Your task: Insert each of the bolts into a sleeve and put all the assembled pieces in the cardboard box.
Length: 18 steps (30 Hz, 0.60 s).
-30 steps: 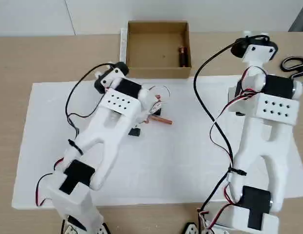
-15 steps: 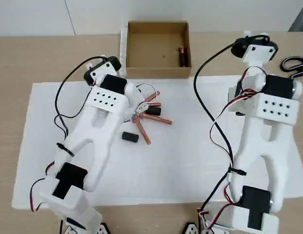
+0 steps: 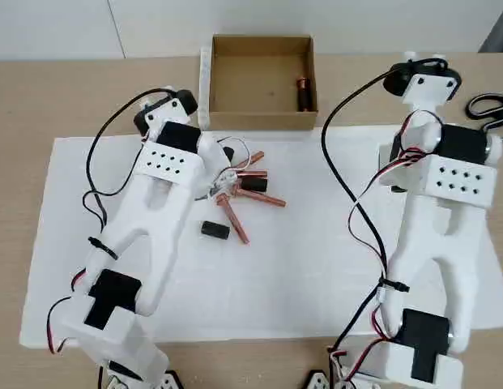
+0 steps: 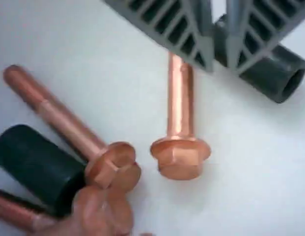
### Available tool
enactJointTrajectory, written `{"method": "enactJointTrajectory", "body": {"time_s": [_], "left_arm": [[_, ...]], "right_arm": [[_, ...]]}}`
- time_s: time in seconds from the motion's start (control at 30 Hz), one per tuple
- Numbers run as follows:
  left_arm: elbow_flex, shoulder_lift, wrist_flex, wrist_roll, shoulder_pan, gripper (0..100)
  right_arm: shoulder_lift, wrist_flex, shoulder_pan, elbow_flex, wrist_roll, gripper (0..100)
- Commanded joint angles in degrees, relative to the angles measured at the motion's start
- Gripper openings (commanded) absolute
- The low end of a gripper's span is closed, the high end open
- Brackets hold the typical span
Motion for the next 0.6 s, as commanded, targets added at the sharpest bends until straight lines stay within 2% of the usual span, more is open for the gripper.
{"method": "enactJointTrajectory", "body": {"time_s": [0.0,0.13,0.33,0.57], "left_arm": [[-0.6,1.1,-1.5,1.4,2.7,1],[-1.0,7.6,-1.8,1.6,4.7,2],[-3.6,10.4,1.0,4.0,4.8,18],[-4.2,10.6,0.7,4.0,4.7,19]], "right_arm": [[-2.9,-1.1,0.4,-0.2,-0.3,0.4],[-2.9,-1.1,0.4,-0.2,-0.3,0.4],[-2.9,-1.1,0.4,-0.2,-0.3,0.4],[-2.9,-1.1,0.4,-0.2,-0.3,0.4]]}}
